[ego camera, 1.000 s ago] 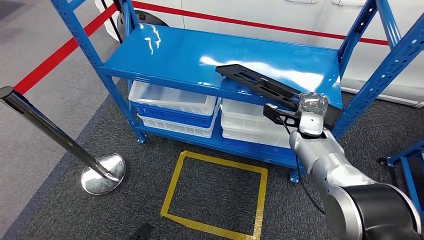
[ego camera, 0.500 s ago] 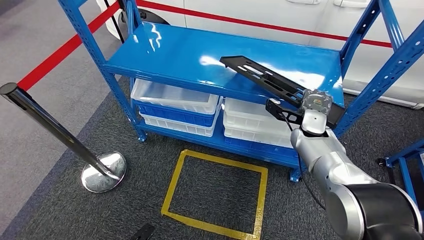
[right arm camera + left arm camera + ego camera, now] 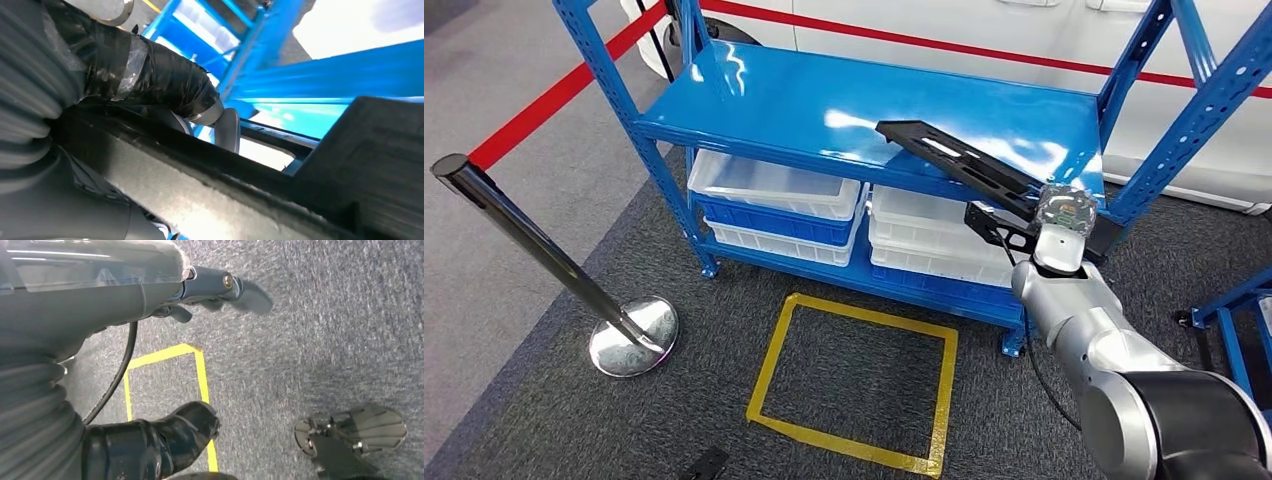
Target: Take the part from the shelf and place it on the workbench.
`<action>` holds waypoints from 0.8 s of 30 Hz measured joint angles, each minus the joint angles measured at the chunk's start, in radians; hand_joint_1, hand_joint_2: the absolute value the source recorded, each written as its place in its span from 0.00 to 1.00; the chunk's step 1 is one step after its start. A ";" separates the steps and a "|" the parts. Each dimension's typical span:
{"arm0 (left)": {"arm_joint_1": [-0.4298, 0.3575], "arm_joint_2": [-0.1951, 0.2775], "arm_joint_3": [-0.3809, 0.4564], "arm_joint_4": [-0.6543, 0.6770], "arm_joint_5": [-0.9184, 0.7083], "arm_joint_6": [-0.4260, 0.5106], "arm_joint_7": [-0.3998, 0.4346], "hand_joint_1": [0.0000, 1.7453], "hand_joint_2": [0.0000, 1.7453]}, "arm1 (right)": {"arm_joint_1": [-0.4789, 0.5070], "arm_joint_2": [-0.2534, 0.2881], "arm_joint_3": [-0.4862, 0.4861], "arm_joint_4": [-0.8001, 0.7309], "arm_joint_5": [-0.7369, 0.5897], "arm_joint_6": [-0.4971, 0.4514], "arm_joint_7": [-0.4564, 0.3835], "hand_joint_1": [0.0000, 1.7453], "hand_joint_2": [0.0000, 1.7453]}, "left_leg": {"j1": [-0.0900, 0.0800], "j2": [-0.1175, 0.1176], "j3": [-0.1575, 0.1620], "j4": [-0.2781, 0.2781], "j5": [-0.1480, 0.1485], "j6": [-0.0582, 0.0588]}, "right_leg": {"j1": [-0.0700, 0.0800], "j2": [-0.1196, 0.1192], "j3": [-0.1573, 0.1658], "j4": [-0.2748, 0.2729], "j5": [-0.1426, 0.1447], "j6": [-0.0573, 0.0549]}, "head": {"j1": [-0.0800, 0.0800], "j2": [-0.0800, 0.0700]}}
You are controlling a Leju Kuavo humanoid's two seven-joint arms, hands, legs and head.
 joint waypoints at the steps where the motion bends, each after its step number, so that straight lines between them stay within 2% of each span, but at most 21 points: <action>1: 0.001 0.001 0.000 0.000 0.000 0.000 0.001 0.00 1.00 | -0.001 0.000 0.000 0.000 0.000 0.001 0.001 1.00 1.00 | 0.001 0.000 -0.006 0.006 -0.009 -0.006 | -0.001 -0.002 -0.005 -0.003 0.008 -0.009 | 0.000 0.000; 2: 0.001 0.001 0.001 0.000 0.000 0.000 0.001 0.00 1.00 | -0.003 0.000 0.000 0.000 0.000 0.002 0.002 1.00 1.00 | 0.002 0.000 -0.016 0.030 -0.034 -0.012 | -0.003 -0.003 -0.011 -0.008 0.018 -0.016 | 0.000 0.000; 3: 0.001 0.002 0.001 0.000 0.000 0.000 0.002 0.00 1.00 | -0.004 0.000 0.000 0.000 0.000 0.003 0.003 1.00 1.00 | 0.004 0.001 -0.032 0.075 -0.073 -0.018 | -0.005 -0.004 -0.019 -0.011 0.028 -0.022 | -0.001 0.000; 5: 0.000 0.002 0.001 0.000 0.000 0.000 0.002 0.00 1.00 | -0.005 0.000 0.000 0.000 0.000 0.004 0.004 1.00 1.00 | 0.007 0.002 -0.068 0.205 -0.162 -0.026 | -0.003 -0.004 -0.039 -0.013 0.045 -0.026 | -0.001 0.000; 6: 0.000 0.002 0.001 0.000 0.000 0.000 0.002 0.00 1.00 | -0.004 0.000 0.000 0.000 0.000 0.006 0.004 1.00 1.00 | 0.008 0.002 -0.077 0.255 -0.190 -0.028 | -0.001 -0.004 -0.049 -0.013 0.053 -0.026 | -0.001 0.000; 7: 0.000 0.002 0.001 0.000 0.000 0.000 0.002 0.00 1.00 | -0.003 0.000 0.000 0.000 0.000 0.008 0.002 1.00 1.00 | 0.008 0.002 -0.067 0.270 -0.199 -0.026 | 0.001 -0.004 -0.059 -0.013 0.062 -0.026 | -0.001 0.000; 8: 0.000 0.002 0.001 0.000 0.000 0.000 0.002 0.00 1.00 | -0.003 0.000 0.000 0.000 0.000 0.011 -0.002 1.00 1.00 | 0.007 0.001 -0.037 0.245 -0.193 -0.022 | 0.003 -0.004 -0.070 -0.013 0.070 -0.025 | -0.001 0.000; 10: -0.004 0.003 0.001 0.000 0.000 -0.001 0.002 0.00 1.00 | -0.008 0.001 0.000 0.000 -0.001 0.023 -0.018 1.00 1.00 | 0.001 0.002 0.068 0.103 -0.161 -0.004 | 0.005 -0.005 -0.084 -0.013 0.087 -0.024 | -0.001 0.000; 11: -0.006 0.003 0.001 0.000 0.000 -0.001 0.002 0.00 1.00 | -0.012 0.001 0.000 -0.001 -0.001 0.030 -0.025 1.00 1.00 | -0.003 0.003 0.110 0.038 -0.147 0.007 | 0.006 -0.007 -0.087 -0.016 0.095 -0.020 | 0.000 0.000; 12: -0.009 0.004 0.001 0.000 0.000 -0.001 0.003 0.00 1.00 | -0.017 0.002 0.000 -0.001 -0.001 0.037 -0.030 1.00 1.00 | -0.008 0.004 0.137 -0.006 -0.139 0.016 | 0.003 -0.008 -0.088 -0.019 0.103 -0.015 | -0.001 0.000; 15: -0.013 0.005 0.001 0.000 0.000 0.000 0.005 0.00 1.00 | -0.028 0.008 0.000 -0.003 0.000 0.054 -0.037 1.00 1.00 | -0.018 0.005 0.140 -0.029 -0.119 0.031 | -0.007 -0.010 -0.084 -0.036 0.125 0.003 | -0.005 0.000; 16: -0.013 0.005 0.001 0.000 0.000 0.000 0.006 0.00 1.00 | -0.029 0.010 0.000 -0.004 0.000 0.057 -0.039 1.00 1.00 | -0.018 0.005 0.140 -0.038 -0.108 0.035 | -0.006 -0.009 -0.083 -0.045 0.134 0.007 | -0.005 0.000; 17: -0.013 0.004 0.001 0.000 0.000 0.000 0.007 0.00 1.00 | -0.032 0.010 0.000 -0.005 0.000 0.060 -0.040 1.00 1.00 | -0.015 0.006 0.139 -0.052 -0.090 0.038 | -0.005 -0.008 -0.085 -0.049 0.130 0.011 | -0.005 0.000; 18: -0.013 0.004 0.001 0.000 0.000 0.000 0.008 0.00 1.00 | -0.035 0.011 0.000 -0.005 0.000 0.063 -0.042 1.00 1.00 | -0.013 0.008 0.137 -0.068 -0.070 0.041 | -0.004 -0.007 -0.089 -0.042 0.110 0.013 | -0.004 0.000; 19: -0.013 0.004 0.001 0.000 0.000 -0.001 0.008 0.00 1.00 | -0.038 0.010 0.000 -0.005 0.000 0.065 -0.044 1.00 1.00 | -0.009 0.010 0.131 -0.081 -0.050 0.043 | -0.003 -0.005 -0.098 -0.015 0.072 0.016 | -0.003 0.000; 21: -0.013 0.003 0.001 0.000 0.000 -0.001 0.008 0.00 1.00 | -0.041 0.011 0.000 -0.005 0.000 0.066 -0.047 1.00 1.00 | -0.007 0.011 0.107 -0.086 -0.024 0.044 | -0.004 -0.004 -0.122 0.098 -0.029 0.021 | -0.002 0.000; 22: -0.012 0.003 0.001 0.000 0.000 -0.002 0.008 0.00 1.00 | -0.040 0.011 0.000 -0.005 0.000 0.067 -0.047 1.00 1.00 | -0.007 0.011 0.092 -0.082 -0.016 0.043 | -0.005 -0.004 -0.132 0.162 -0.063 0.024 | -0.003 0.000; 23: -0.012 0.002 0.001 0.000 0.000 -0.003 0.008 0.00 1.00 | -0.040 0.011 0.000 -0.005 0.000 0.067 -0.047 1.00 1.00 | -0.006 0.011 0.076 -0.077 -0.008 0.041 | -0.005 -0.004 -0.132 0.208 -0.075 0.028 | -0.002 0.000; 24: -0.011 0.002 0.001 0.000 0.000 -0.004 0.008 0.00 1.00 | -0.040 0.011 0.000 -0.005 0.000 0.069 -0.047 1.00 1.00 | -0.005 0.011 0.061 -0.070 -0.002 0.039 | -0.006 -0.004 -0.123 0.229 -0.070 0.030 | -0.002 0.000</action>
